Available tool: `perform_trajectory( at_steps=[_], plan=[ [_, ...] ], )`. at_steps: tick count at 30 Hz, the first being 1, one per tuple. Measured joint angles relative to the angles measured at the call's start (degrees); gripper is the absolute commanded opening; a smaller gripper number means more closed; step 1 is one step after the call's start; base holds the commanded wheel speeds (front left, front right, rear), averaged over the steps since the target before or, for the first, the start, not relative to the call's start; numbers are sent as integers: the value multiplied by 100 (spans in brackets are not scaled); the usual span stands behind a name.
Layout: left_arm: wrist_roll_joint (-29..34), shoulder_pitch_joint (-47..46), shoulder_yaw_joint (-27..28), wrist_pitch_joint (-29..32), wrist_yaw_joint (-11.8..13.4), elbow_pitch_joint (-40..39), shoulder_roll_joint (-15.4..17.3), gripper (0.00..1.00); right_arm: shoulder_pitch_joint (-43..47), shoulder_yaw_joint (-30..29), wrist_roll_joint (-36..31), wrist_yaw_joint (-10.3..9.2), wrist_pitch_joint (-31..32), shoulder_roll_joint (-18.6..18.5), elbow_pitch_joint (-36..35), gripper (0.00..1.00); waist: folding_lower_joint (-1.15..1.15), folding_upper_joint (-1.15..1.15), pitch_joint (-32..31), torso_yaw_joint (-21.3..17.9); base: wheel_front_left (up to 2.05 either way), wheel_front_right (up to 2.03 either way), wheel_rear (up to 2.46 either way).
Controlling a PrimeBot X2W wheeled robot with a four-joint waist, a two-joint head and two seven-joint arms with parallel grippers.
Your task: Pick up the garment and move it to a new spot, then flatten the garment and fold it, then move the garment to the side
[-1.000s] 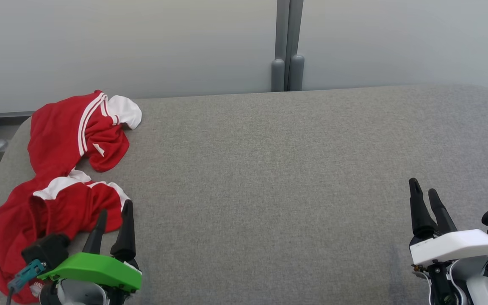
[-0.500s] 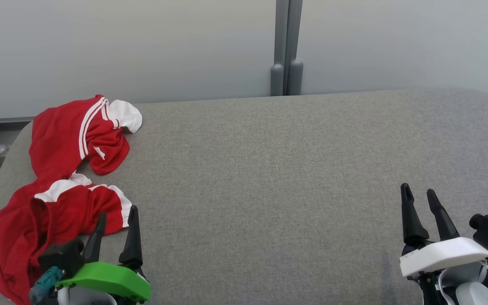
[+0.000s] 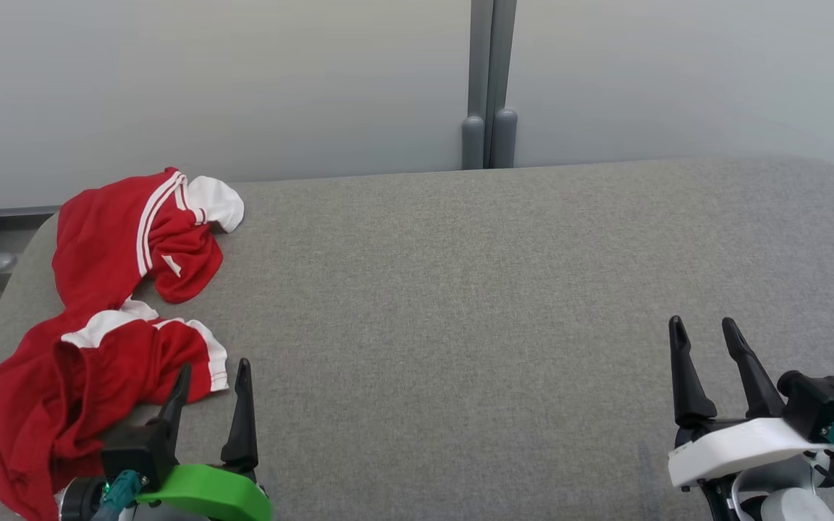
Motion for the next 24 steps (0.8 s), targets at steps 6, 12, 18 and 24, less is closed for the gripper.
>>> perform_trajectory(
  at_steps=[6, 12, 18, 24],
  plan=[
    [397, 108, -16, -107, 80, 58, 0, 100, 66, 59, -477, -52, -103, -5, -77, 100, 0, 0, -23, 5, 0, 0, 0],
    [761, 133, -57, -235, 141, 143, 1, 100, 113, 133, -962, -103, -231, -11, -148, 100, 0, 0, -46, 4, 0, 0, 0],
    [893, 133, -88, -272, 144, 189, 1, 100, 124, 166, -1120, -103, -278, -12, -171, 100, 0, 0, -48, 1, 0, 0, 0],
    [893, 133, -86, -272, 144, 303, 0, 100, 125, 164, -1120, -102, -278, -11, -168, 100, 0, 0, -40, 0, 0, 0, 0]
  ],
)
